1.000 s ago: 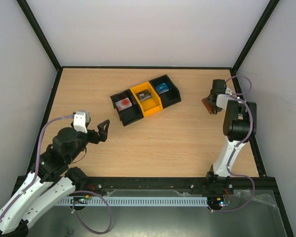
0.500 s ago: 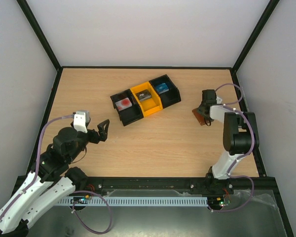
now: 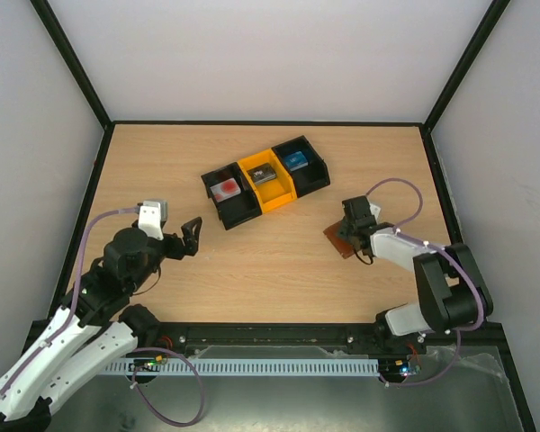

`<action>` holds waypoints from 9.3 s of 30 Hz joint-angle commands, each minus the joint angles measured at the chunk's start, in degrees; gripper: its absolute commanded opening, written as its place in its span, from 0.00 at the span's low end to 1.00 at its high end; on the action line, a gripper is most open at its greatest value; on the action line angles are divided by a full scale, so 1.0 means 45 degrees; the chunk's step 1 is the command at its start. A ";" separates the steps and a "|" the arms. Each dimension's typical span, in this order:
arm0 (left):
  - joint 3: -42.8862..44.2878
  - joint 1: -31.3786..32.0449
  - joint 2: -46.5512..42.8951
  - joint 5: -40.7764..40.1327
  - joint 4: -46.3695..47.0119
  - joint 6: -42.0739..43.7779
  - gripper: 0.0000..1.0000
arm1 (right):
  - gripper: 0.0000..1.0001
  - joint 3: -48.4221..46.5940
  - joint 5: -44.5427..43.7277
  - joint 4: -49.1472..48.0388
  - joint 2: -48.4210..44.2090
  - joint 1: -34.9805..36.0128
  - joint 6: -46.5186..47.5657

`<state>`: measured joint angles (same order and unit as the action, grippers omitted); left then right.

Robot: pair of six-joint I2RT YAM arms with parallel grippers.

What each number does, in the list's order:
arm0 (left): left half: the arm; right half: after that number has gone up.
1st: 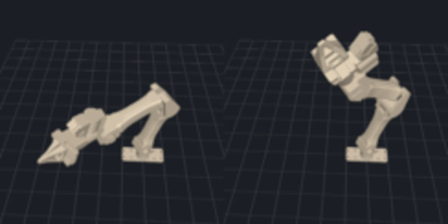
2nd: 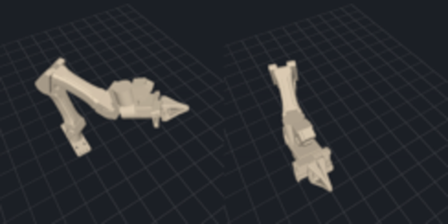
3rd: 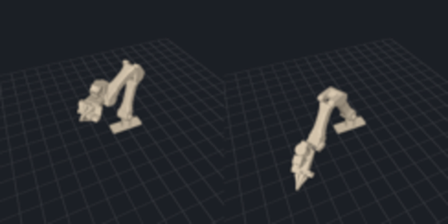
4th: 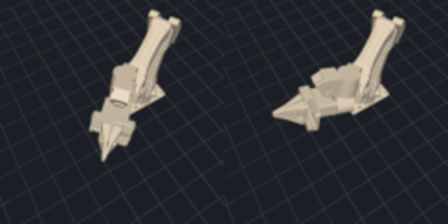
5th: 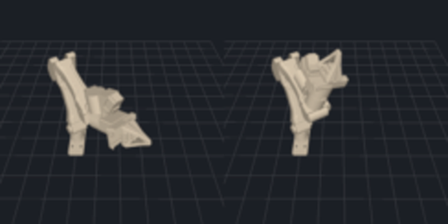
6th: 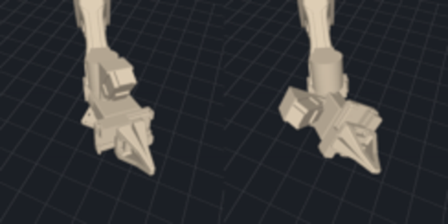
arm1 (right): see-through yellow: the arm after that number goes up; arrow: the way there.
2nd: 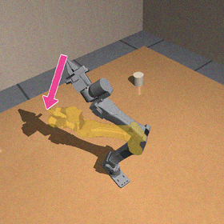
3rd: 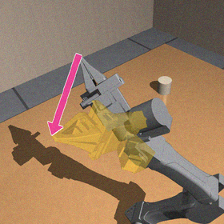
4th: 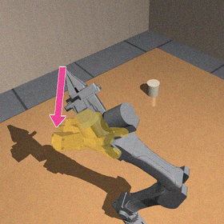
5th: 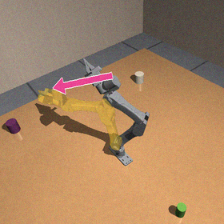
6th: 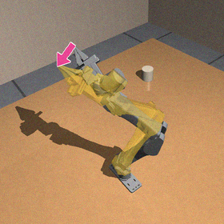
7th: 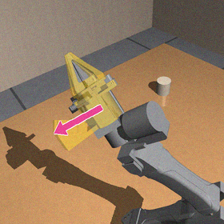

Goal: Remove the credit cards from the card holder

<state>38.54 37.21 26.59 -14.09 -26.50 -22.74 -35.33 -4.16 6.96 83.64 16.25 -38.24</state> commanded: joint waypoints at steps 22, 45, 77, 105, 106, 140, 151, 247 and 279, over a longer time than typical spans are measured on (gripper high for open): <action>-0.0224 -0.0056 0.2292 0.3429 0.0585 -0.3019 1.00 | 0.45 0.1058 0.0351 0.2231 -0.2751 0.8361 -0.3467; -0.3064 -0.0008 0.1805 0.5015 0.2425 -0.5464 0.94 | 0.37 -0.1112 0.0231 0.1190 0.0987 0.9915 -0.1585; -0.6096 0.1181 0.8360 0.7845 1.3627 -0.8640 0.10 | 0.26 -0.2272 -0.0231 0.2485 0.0851 1.1661 -0.2410; -0.5716 0.2228 1.3158 0.6597 1.4864 -0.7856 0.03 | 0.02 -0.1508 -0.1374 0.1934 0.0644 1.1996 -0.2577; -0.5724 0.2250 1.3196 0.6557 1.4814 -0.7834 0.03 | 0.02 -0.1429 -0.1398 0.1830 0.0437 1.1994 -0.2594; -0.5017 0.2437 0.8186 0.4553 0.8742 -0.6946 0.55 | 0.02 0.1120 -0.1186 -0.0392 -0.4495 1.1987 -0.4135; -0.5204 0.2436 0.5012 0.5007 0.7587 -0.6744 0.78 | 0.02 0.1969 -0.0332 -0.2488 -0.5538 1.1994 -0.4983; -0.4886 0.2956 0.8080 0.5740 0.9664 -0.6651 0.83 | 0.02 0.3648 0.1013 -0.4742 -0.5690 1.1994 -0.4881; -0.5066 0.3599 0.7279 0.3987 0.8022 -0.7538 0.03 | 0.31 0.1671 -0.0464 0.0569 -0.6458 1.1994 -0.5691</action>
<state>16.67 53.12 59.64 4.47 9.91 -56.01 -26.74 -6.35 7.90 51.96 69.89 -63.66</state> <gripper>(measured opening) 0.034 0.312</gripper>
